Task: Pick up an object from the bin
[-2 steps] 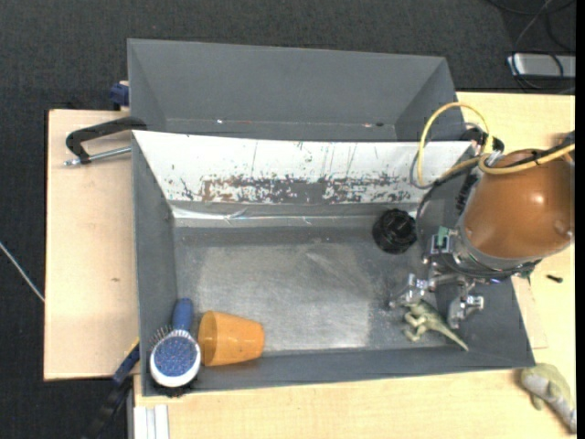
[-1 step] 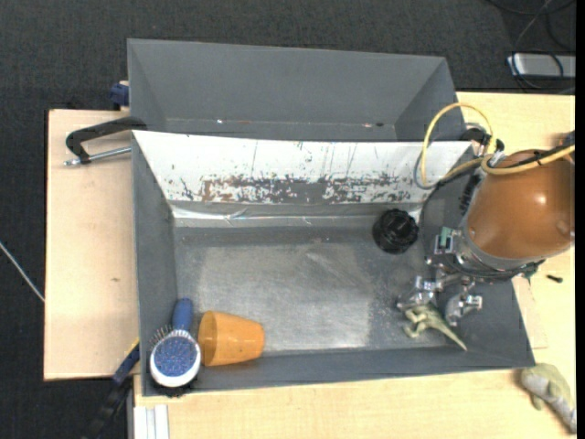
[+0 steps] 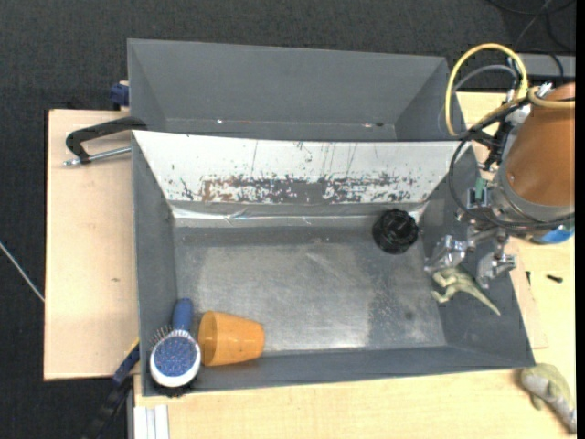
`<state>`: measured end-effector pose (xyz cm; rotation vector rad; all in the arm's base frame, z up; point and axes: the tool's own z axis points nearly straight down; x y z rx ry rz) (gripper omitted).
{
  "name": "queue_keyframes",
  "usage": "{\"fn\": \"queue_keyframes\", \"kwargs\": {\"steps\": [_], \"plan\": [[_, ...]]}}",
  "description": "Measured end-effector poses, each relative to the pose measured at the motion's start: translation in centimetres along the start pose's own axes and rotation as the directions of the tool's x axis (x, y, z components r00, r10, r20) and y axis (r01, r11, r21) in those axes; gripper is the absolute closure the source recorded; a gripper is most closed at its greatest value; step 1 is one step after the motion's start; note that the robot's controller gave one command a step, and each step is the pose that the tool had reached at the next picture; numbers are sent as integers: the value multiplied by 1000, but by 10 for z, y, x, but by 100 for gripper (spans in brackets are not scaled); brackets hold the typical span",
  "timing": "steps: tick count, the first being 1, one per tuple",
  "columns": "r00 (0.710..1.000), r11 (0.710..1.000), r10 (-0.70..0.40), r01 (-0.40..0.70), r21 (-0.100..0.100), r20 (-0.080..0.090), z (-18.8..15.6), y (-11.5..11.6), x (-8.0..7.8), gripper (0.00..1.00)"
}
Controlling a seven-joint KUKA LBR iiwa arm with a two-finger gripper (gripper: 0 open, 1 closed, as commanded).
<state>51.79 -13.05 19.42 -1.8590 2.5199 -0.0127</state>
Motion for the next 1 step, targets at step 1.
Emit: {"fn": "queue_keyframes", "kwargs": {"steps": [1], "plan": [[987,987,-158,158,-7,1,-12,-11,-3,100]]}}
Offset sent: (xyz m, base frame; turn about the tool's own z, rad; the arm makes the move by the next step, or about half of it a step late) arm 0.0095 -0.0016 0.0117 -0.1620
